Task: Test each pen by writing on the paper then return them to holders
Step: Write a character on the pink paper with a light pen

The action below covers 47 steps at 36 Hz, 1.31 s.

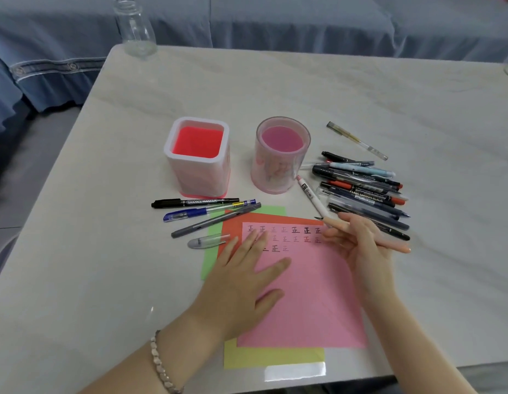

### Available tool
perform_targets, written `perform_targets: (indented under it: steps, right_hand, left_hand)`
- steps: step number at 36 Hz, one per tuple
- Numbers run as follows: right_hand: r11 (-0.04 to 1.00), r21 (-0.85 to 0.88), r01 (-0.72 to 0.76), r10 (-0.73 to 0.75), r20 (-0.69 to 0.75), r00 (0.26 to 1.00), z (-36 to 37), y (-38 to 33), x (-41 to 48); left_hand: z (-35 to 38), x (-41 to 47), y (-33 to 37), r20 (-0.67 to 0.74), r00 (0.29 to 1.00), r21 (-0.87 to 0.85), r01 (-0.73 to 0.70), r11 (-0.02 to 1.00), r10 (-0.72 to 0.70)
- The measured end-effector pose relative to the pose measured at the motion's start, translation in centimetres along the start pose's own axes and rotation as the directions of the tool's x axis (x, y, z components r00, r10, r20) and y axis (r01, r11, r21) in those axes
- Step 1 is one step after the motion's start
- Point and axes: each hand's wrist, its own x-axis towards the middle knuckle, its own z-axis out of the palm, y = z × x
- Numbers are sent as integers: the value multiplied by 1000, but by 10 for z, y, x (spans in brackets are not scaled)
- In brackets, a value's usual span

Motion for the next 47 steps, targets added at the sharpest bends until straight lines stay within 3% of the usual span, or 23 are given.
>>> perform_targets:
  steps: [4, 13, 20, 25, 47]
  right_hand:
    - [1000, -17, -21, 21, 19, 1000, 7, -1, -6]
    - [958, -257, 126, -136, -23, 990, 14, -3, -7]
    - [922, -379, 77, -134, -128, 983, 25, 6, -9]
    - [906, -422, 31, -104, -151, 983, 34, 17, -10]
    - [859, -505, 83, -218, -213, 952, 36, 27, -10]
  left_hand:
    - [-1, -3, -3, 11, 1000, -31, -18, 999, 19]
    - [-3, -6, -11, 10, 998, -121, -54, 991, 55]
    - [-1, -5, -10, -1, 999, -153, -43, 987, 43]
    - [2, -5, -11, -14, 999, -190, -44, 981, 42]
    - [3, -4, -11, -30, 999, -218, -50, 975, 45]
